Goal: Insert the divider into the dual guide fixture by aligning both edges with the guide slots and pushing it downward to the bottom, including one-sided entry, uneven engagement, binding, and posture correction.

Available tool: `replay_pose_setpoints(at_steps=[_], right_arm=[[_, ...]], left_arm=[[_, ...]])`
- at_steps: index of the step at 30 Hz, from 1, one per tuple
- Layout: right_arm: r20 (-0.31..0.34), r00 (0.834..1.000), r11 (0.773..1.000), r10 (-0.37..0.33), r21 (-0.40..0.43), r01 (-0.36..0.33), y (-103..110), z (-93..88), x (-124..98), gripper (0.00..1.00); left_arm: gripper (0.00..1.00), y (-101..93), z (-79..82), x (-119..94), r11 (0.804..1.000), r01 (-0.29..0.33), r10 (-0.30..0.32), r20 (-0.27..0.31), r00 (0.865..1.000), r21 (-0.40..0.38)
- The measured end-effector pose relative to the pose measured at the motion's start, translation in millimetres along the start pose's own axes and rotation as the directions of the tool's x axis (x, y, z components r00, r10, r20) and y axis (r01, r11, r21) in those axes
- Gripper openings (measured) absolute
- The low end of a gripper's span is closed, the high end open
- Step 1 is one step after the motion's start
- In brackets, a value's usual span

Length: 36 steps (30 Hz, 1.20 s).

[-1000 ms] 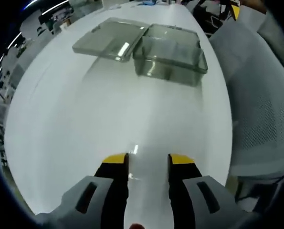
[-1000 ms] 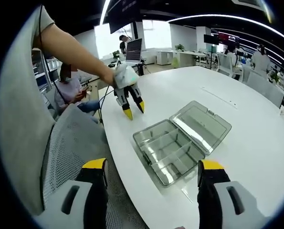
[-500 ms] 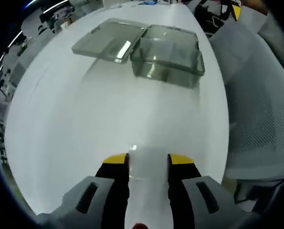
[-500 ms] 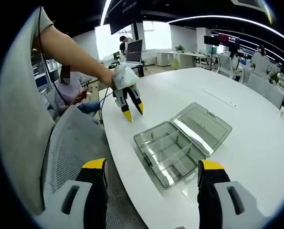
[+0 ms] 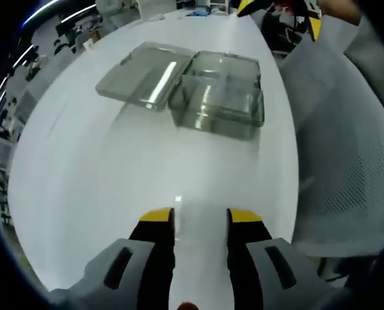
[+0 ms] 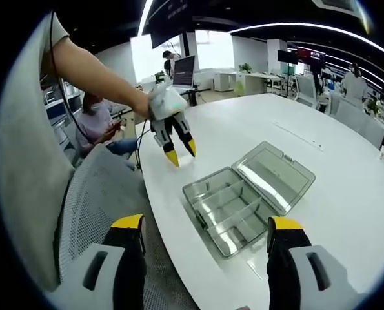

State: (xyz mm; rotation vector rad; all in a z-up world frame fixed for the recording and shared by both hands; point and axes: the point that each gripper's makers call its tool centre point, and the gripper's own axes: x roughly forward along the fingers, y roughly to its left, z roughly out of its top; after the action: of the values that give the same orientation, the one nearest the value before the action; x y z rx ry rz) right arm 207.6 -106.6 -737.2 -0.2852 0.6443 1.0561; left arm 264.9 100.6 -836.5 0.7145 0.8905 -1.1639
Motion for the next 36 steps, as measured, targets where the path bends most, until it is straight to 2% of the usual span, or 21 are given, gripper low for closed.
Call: replay_pose_setpoints(at_steps=[13, 36], right_arm=[[0.017, 1.000, 1.000, 0.003, 0.016, -0.003, -2.0, 4.0, 1.7, 0.73], [0.066, 0.998, 0.998, 0.006, 0.057, -0.010, -8.1, 16.0, 1.7, 0.68]], left_arm=[[0.28, -7.9, 32.9, -14.8, 1.000, -0.017, 0.015, 0.067, 0.998, 0.020], [0.28, -28.4, 98.7, -35.1, 0.993, -0.040, 0.020, 0.177, 0.984, 0.115]])
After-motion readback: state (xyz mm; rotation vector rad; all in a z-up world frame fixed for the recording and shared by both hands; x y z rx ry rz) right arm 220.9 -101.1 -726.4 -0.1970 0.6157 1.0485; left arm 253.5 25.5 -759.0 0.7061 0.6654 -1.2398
